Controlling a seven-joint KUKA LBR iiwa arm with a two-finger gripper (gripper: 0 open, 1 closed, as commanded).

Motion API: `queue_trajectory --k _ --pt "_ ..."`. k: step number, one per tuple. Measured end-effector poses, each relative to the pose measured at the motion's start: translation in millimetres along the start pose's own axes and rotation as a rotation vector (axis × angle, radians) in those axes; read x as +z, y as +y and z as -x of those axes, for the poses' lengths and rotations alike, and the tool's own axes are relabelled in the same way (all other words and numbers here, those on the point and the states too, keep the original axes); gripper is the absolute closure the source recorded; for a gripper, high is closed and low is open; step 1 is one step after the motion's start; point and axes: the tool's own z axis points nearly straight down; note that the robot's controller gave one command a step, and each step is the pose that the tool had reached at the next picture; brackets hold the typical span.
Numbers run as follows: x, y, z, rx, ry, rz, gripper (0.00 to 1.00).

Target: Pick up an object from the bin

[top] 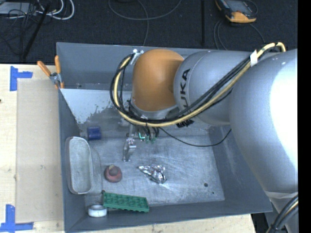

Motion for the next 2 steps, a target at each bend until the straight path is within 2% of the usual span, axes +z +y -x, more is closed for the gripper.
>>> queue_trajectory --k 1,2 --pt "55.6 17.0 -71.3 -0.190 -0.012 0.001 0.00" --pt "26.9 11.5 -69.6 -0.027 -0.009 0.001 0.00"
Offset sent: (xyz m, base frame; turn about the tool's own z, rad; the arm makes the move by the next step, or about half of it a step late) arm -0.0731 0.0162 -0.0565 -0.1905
